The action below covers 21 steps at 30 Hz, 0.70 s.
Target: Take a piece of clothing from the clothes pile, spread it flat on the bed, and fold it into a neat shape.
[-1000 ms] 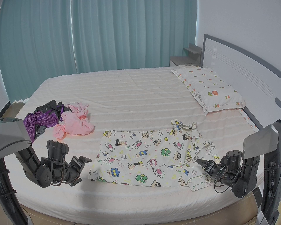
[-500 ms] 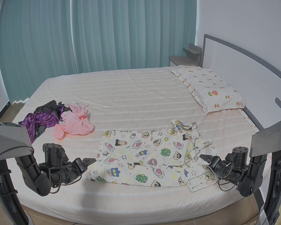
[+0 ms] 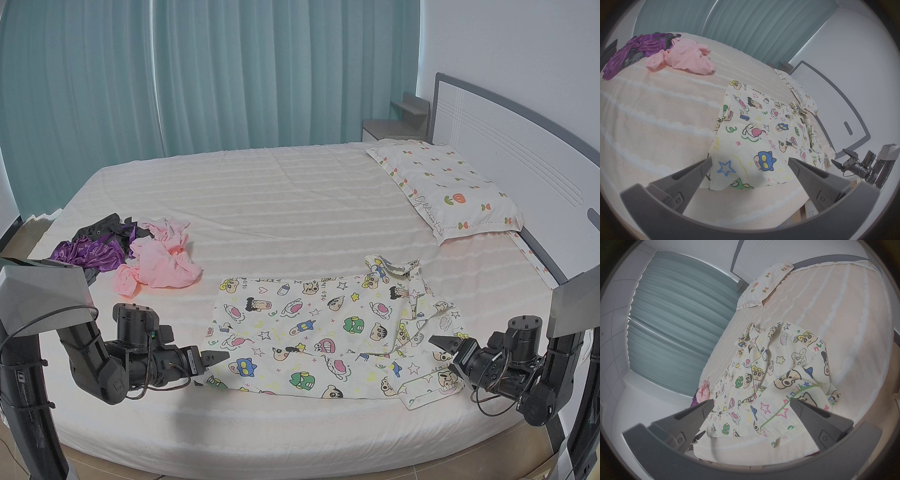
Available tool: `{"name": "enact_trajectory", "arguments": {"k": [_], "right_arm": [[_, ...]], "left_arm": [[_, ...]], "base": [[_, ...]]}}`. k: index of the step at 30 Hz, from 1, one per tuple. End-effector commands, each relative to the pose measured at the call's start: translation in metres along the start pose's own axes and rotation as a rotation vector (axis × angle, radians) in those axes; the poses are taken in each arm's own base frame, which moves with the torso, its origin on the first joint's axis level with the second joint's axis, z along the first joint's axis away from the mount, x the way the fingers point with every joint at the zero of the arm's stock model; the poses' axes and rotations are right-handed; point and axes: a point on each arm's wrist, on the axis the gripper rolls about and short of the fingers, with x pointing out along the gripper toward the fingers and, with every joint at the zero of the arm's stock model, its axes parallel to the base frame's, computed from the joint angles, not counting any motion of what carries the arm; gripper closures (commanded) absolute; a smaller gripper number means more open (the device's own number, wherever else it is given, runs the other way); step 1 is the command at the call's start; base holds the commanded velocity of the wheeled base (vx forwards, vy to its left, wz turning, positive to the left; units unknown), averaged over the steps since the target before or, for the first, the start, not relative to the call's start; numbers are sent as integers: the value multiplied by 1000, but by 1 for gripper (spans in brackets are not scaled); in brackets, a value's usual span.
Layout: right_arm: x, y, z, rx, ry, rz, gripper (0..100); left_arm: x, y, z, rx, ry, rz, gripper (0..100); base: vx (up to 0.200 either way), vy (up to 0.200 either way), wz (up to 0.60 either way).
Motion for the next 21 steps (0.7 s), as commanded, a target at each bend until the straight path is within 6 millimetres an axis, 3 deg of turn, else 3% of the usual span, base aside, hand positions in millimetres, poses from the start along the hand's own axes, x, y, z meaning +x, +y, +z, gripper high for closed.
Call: {"name": "enact_trajectory", "arguments": {"k": [1,10,21], "right_arm": [[-2,5,-5,-15,8,21,0],[-2,5,-6,-16,12,20,0],[0,4,-6,-16,16,17,0]], "left_arm": [[11,4,1,-1,8,5,0],[8,14,4,-23,-6,29,0],[28,21,-5,-29,28,34,0]], "base": [[0,0,0],[0,0,0],[0,0,0]]}}
